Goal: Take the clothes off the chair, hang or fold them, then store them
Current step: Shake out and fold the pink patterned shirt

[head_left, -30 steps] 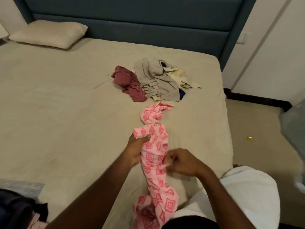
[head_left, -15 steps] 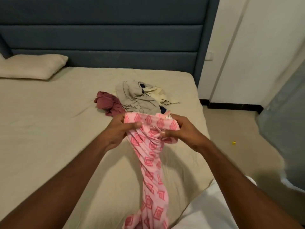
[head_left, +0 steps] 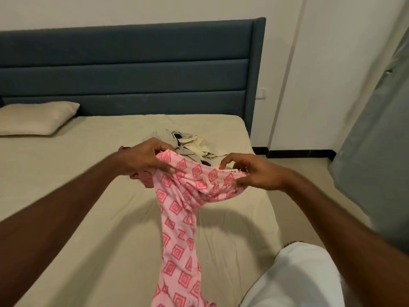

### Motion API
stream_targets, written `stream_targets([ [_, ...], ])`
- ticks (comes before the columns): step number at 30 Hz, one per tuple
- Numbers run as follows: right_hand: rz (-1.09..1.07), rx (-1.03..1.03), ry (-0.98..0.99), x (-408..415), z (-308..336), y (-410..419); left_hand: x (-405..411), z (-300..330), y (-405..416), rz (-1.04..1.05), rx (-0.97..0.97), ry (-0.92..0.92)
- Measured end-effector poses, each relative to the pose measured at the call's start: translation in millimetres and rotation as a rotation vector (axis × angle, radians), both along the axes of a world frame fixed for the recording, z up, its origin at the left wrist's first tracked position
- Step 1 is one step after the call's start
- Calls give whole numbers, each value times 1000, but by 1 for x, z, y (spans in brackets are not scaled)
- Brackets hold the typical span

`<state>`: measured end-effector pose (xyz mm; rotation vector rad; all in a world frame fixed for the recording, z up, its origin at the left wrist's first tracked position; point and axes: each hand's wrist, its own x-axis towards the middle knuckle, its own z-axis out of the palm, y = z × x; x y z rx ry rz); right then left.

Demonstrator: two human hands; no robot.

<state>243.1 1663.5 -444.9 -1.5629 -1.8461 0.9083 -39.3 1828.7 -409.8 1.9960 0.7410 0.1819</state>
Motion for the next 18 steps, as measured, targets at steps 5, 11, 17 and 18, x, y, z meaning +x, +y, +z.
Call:
stream_targets([
  [5,162,-121,-534,-5,-6,-9,-26,-30,9,-250,325,277],
  [11,139,-379,-1055,-2,-99,-45,-77,-122,-14,-277,462,509],
  [17,110,-455,-850,0,-143,-59,-83,-168,-48,-192,399,424],
  [18,111,-447,-718,-1,-153,-59,-82,-173,-55,-164,394,408],
])
